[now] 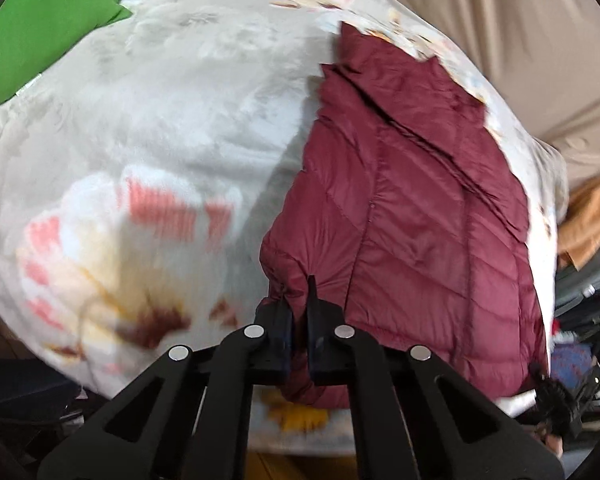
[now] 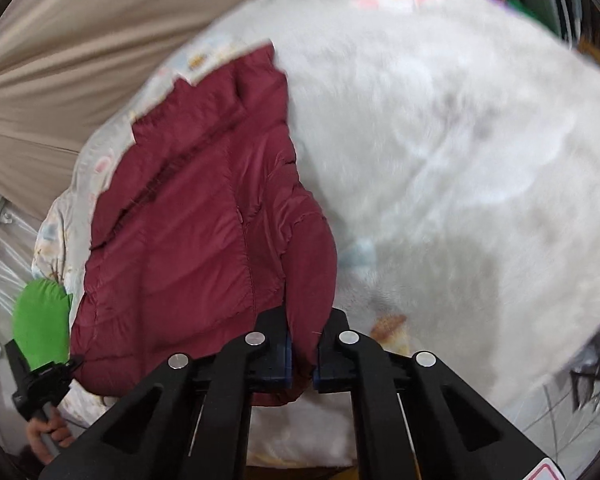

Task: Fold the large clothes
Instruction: 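Grasp the jacket hem with both tools and lift it toward the collar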

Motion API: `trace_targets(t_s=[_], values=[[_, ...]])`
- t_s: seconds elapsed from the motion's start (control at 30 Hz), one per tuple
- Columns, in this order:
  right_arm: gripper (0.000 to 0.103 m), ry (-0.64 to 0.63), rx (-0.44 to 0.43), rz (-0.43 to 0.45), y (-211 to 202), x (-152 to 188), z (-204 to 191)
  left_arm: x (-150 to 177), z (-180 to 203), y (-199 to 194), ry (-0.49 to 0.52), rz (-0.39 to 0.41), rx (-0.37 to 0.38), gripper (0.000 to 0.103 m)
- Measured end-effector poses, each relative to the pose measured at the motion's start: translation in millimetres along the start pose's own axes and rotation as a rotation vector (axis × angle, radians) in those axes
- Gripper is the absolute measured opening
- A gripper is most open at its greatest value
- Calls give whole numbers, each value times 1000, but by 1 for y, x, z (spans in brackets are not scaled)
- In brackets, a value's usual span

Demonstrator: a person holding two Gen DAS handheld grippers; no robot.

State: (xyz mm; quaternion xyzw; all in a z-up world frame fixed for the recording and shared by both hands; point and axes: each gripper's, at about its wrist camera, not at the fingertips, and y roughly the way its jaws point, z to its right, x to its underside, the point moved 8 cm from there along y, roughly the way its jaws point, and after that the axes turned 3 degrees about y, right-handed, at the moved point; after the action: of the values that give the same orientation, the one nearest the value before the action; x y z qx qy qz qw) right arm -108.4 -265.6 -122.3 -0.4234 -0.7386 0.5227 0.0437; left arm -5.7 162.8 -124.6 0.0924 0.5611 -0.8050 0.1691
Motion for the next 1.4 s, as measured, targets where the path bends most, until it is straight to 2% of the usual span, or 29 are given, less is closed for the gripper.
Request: trace_targets(t_s=[0.1,0.17,0.27,0.3,0.4,0.5,0.53,0.57,0.7,0.8,0.87,1.0,1.13,1.23,1.3,1.4], values=[[5,-5,38,22,-28,15,-1,6,0,-27,60,-34,9,3],[4,-9,54,20,-45,28,0,18,-7,-44,56,-46,14,3],[4,-2,-25,91,-90,32,-25,24,-12,-77,2,-34,22,3],[4,-6,-80,143,-110,24,-44,21,-11,-88,-7,-5,28,3],[4,-44,-184,269,-143,-5,-90,-14,11,-134,-24,167,81,3],[4,-62,-243,343,-150,-36,-112,-57,39,-163,12,329,139,3],[4,-51,-259,362,-147,-48,-115,-75,48,-167,31,390,146,3],[4,-34,-269,374,-143,-58,-115,-86,53,-164,38,417,140,3],[4,40,-258,407,-110,-110,-103,-131,58,-130,17,442,99,3],[4,73,-243,370,-74,-138,-98,-160,60,-95,12,432,48,3],[4,62,-206,341,-42,-154,-103,-174,64,-61,45,402,-25,3],[4,93,-162,289,13,-180,-105,-199,64,-9,28,338,-94,3],[4,173,-179,230,58,-200,-104,-224,62,41,4,285,-157,3],[5,170,-142,189,96,-214,-105,-240,62,77,5,255,-211,6],[9,154,-107,158,125,-222,-104,-247,61,97,3,246,-240,9],[12,142,-67,142,147,-230,-99,-258,59,127,-5,210,-276,13]])
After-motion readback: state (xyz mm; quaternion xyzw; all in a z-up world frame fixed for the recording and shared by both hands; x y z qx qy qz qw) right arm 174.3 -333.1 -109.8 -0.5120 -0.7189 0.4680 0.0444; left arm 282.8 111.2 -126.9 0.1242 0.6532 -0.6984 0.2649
